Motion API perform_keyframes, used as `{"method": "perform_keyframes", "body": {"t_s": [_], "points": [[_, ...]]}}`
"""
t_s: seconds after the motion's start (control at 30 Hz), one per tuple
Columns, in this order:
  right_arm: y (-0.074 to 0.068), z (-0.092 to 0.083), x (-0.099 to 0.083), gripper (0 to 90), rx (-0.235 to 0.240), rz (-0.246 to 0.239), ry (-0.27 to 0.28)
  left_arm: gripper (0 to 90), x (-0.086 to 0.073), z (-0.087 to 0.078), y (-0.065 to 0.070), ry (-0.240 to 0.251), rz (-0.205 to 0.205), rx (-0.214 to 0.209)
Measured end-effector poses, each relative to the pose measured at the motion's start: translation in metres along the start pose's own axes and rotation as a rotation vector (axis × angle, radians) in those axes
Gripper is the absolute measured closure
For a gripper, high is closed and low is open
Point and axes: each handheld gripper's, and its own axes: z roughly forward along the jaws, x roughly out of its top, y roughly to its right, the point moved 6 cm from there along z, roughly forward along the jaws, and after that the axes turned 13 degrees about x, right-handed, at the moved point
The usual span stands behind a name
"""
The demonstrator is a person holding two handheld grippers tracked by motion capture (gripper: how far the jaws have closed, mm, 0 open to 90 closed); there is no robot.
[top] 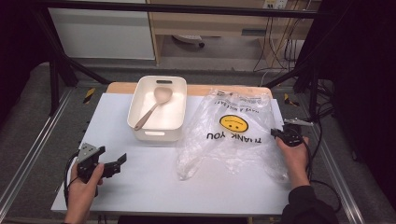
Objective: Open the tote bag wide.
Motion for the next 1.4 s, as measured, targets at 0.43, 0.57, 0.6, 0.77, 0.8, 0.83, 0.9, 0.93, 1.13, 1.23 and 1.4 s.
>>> {"method": "perform_keyframes", "body": {"t_s": [0.43,0.57,0.6,0.77,0.8,0.83,0.9,0.93,1.13,1.23,1.4], "points": [[-0.038,-0.041,0.018,11.0,-0.06,-0.114,0.1,6.3,0.001,-0.007,-0.004,0.015,-0.045,0.004],[-0.049,-0.05,0.018,9.1,-0.051,-0.115,0.128,6.3,0.001,-0.007,-0.005,0.02,-0.053,0.007],[-0.056,-0.055,0.017,8.6,-0.044,-0.109,0.142,6.3,0.001,-0.006,-0.006,0.017,-0.051,0.008],[-0.082,-0.065,0.006,7.0,-0.005,-0.117,0.144,6.4,0.001,-0.006,-0.008,0.014,-0.069,0.013],[-0.087,-0.067,0.005,6.9,0.003,-0.115,0.146,6.4,0.001,-0.007,-0.009,0.015,-0.072,0.011],[-0.092,-0.069,0.004,6.8,0.016,-0.116,0.148,6.4,0.001,-0.007,-0.01,0.018,-0.077,0.011],[-0.101,-0.071,0.0,6.6,0.035,-0.115,0.152,6.4,0.001,-0.007,-0.01,0.014,-0.08,0.007],[-0.104,-0.072,-0.001,6.7,0.041,-0.115,0.155,6.4,0.001,-0.007,-0.01,0.014,-0.079,0.006],[-0.13,-0.073,-0.012,6.1,0.082,-0.154,0.155,6.3,0.0,-0.004,-0.009,0.006,-0.079,-0.007],[-0.147,-0.068,-0.017,7.2,0.114,-0.187,0.129,6.4,-0.002,-0.001,-0.009,-0.007,-0.071,0.003],[-0.167,-0.056,-0.022,7.6,0.189,-0.181,0.091,6.4,-0.002,-0.003,-0.009,-0.003,-0.071,0.015]]}}
